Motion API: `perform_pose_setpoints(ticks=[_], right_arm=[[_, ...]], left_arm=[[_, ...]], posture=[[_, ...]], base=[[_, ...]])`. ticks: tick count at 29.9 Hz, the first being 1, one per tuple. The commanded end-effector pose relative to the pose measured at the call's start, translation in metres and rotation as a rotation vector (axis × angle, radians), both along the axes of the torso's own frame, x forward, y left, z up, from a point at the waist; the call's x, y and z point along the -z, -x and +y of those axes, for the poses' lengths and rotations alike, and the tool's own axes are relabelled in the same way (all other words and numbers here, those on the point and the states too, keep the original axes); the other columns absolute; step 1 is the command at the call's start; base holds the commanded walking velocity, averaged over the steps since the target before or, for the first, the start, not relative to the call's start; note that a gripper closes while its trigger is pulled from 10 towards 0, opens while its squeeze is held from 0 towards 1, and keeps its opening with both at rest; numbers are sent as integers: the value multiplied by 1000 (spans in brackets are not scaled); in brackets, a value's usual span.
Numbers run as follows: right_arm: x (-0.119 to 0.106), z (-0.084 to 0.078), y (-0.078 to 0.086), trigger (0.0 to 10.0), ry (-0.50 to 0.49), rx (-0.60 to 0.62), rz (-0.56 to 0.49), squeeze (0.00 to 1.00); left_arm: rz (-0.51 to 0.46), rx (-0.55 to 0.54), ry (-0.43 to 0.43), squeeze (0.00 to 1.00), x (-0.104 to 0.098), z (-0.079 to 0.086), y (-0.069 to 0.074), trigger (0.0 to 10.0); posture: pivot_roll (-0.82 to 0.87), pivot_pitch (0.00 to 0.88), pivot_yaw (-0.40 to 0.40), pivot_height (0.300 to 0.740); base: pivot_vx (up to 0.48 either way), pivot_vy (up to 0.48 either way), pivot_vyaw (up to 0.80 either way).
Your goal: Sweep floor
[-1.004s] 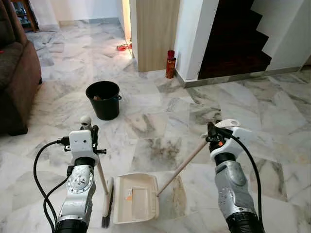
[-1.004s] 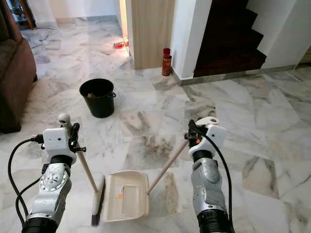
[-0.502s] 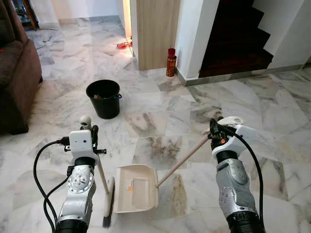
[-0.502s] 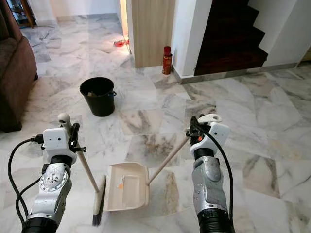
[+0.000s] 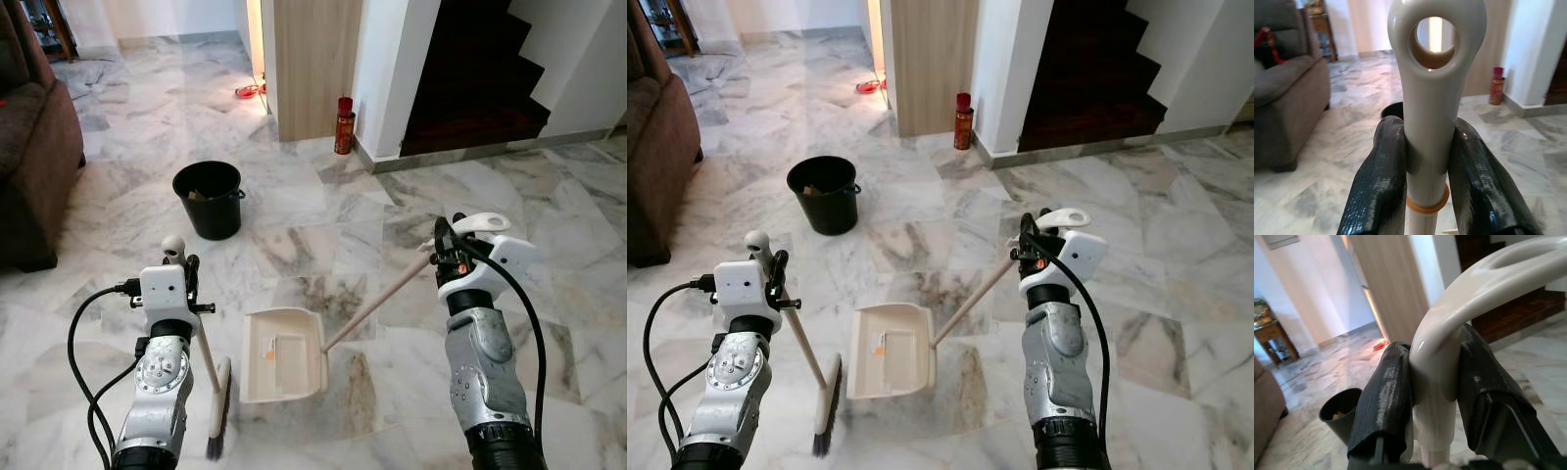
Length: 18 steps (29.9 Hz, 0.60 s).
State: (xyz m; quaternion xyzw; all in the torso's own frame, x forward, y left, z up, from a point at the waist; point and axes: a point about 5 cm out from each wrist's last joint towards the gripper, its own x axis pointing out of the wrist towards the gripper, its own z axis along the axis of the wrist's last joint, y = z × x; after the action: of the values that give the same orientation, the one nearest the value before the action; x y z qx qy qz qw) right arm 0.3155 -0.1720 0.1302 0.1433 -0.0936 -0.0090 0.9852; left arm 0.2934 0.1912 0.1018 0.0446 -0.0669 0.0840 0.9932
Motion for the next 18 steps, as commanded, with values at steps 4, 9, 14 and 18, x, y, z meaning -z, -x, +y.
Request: perform_pose_setpoints(ticks=[4,9,14,18], right_arm=[[-19,8,0,10000,-20,-44,-71,0],[-21,8,-1,10000,-13,-44,-74,0],[-27,9,0,10000,3,-54,-90,0],[-31,10,0,10000,21,-60,-102,0]], left_arm=[[-60,6,-28,0,-12,-1,0,10000],[-60,4,-28,0,-12,-2,0,10000],[-62,2,-28,0,-12,-1,-1,10000],[-62,2,-29,0,-12,-1,-1,10000]], posture=[[-12,0,-4,740],[-12,0,-5,740],[-14,0,-6,740],[-14,0,-5,740]], base=[[321,0,200],[325,0,0],[336,0,0],[347,0,0]])
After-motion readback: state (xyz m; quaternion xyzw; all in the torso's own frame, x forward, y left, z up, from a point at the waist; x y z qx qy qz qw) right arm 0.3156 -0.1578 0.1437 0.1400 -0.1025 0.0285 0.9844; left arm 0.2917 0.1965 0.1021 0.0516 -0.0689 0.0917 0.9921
